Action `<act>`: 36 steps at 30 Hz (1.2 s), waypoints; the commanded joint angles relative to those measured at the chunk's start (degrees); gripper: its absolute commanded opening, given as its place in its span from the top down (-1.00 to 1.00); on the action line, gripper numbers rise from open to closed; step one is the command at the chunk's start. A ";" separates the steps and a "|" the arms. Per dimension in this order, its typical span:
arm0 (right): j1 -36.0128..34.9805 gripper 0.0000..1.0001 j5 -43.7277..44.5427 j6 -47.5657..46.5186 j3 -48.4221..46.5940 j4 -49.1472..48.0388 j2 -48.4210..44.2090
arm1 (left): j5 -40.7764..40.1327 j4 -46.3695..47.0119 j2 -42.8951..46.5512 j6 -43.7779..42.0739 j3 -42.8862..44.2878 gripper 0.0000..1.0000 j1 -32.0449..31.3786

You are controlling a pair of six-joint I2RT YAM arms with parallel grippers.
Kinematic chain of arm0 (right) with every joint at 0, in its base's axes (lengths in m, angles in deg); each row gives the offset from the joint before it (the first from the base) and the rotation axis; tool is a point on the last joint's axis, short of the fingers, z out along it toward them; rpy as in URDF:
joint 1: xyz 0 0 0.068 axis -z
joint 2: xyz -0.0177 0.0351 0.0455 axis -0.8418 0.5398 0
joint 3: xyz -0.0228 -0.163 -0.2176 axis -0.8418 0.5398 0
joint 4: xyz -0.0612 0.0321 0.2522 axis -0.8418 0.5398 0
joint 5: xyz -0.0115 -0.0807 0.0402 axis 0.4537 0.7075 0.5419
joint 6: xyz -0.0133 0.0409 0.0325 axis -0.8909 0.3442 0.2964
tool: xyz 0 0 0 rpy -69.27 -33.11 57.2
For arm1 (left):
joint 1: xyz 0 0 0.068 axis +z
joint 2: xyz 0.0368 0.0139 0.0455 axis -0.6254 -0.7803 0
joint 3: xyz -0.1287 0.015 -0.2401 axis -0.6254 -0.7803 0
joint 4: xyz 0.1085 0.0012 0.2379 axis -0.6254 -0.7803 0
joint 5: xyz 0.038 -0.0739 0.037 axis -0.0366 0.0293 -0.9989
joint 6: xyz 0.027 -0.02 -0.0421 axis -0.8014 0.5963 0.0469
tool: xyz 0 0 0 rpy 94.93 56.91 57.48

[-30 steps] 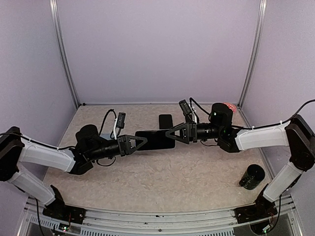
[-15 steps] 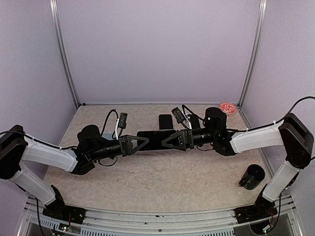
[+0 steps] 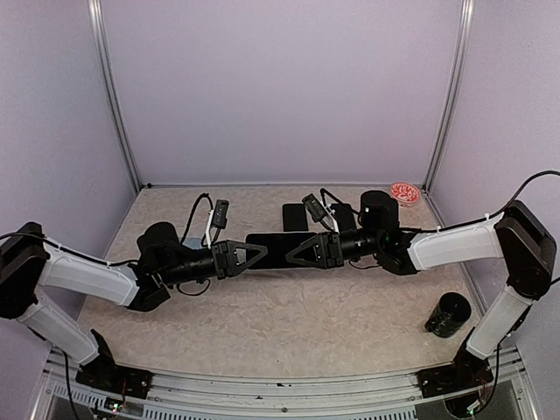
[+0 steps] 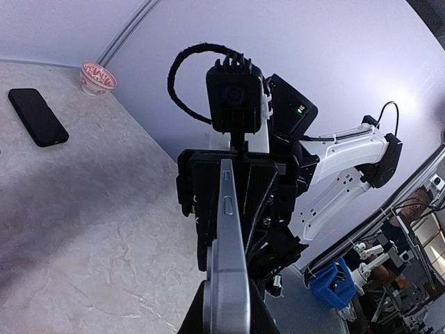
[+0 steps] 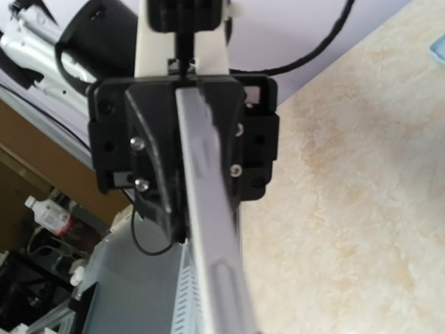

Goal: Put the phone into the phone case
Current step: Pass from the left arm to the right

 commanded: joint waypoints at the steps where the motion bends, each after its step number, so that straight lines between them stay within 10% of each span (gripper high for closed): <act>1: -0.45 0.73 -2.05 -1.12 -1.63 -0.43 0.04 | -1.48 2.05 -0.09 -0.26 1.48 1.00 0.06; 8: -0.23 1.00 -2.11 -1.83 -1.81 0.33 -0.77 | -2.53 0.84 0.60 -0.97 1.07 0.68 0.09; 21: 2.74 1.00 -0.76 -4.79 -0.95 8.13 -4.41 | -10.71 -11.79 9.72 -3.24 -1.80 -0.92 5.76; 36: 5.48 1.00 16.71 -15.72 -3.56 30.93 -12.46 | -25.06 -43.88 4.83 -8.46 8.56 -0.98 16.99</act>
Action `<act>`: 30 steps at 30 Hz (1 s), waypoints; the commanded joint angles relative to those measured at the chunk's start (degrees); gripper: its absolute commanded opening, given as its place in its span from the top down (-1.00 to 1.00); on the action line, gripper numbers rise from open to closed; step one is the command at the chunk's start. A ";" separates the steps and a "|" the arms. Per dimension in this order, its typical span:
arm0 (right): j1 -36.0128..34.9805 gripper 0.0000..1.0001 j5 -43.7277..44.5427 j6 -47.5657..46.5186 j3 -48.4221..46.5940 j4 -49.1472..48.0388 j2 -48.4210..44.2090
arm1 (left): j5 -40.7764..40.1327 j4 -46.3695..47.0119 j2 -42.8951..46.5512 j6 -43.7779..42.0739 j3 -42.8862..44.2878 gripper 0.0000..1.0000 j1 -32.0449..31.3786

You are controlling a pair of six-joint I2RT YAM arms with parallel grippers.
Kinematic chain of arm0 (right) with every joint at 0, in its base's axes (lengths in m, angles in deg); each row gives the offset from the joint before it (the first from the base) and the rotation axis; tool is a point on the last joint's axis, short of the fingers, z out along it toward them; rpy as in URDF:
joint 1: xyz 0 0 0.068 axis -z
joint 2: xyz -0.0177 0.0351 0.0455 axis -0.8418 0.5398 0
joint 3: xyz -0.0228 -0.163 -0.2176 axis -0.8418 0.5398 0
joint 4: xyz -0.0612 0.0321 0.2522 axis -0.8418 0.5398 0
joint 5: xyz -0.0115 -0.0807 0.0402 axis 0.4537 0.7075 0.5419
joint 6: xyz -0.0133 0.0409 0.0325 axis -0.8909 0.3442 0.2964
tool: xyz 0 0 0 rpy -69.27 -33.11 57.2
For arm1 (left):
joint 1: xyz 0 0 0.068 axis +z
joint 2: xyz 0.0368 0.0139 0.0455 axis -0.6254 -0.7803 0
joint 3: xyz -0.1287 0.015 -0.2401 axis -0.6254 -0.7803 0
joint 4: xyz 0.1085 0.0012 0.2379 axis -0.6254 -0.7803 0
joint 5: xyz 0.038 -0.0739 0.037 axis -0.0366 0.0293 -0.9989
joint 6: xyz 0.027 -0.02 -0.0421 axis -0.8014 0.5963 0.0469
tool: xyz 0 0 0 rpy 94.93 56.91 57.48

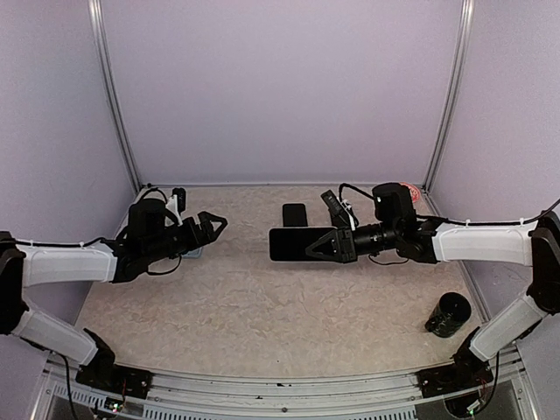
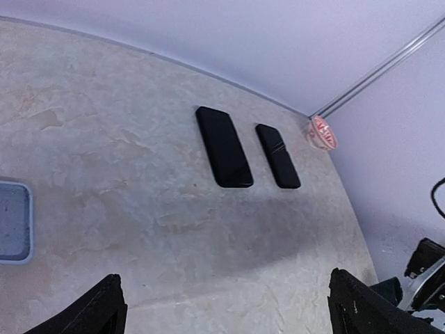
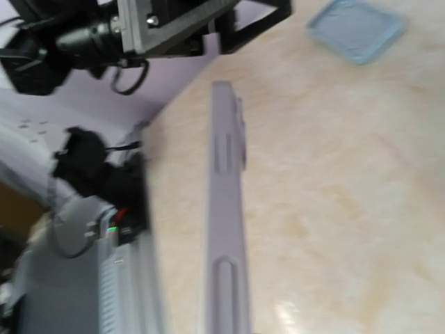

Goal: Put the phone into the phone case
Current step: Pass from the left arm to the right, then move the phone case to the center of the board.

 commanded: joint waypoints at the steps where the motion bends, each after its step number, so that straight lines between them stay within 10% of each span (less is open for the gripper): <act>1: 1.03 1.00 8.70 -4.94 -3.28 8.11 -3.63 | -6.65 -12.44 -5.31 -3.80 6.10 -0.98 1.17; 30: 1.30 1.00 12.97 -6.02 1.10 10.07 -6.94 | -22.44 -22.13 -30.71 -11.18 21.79 -0.42 4.26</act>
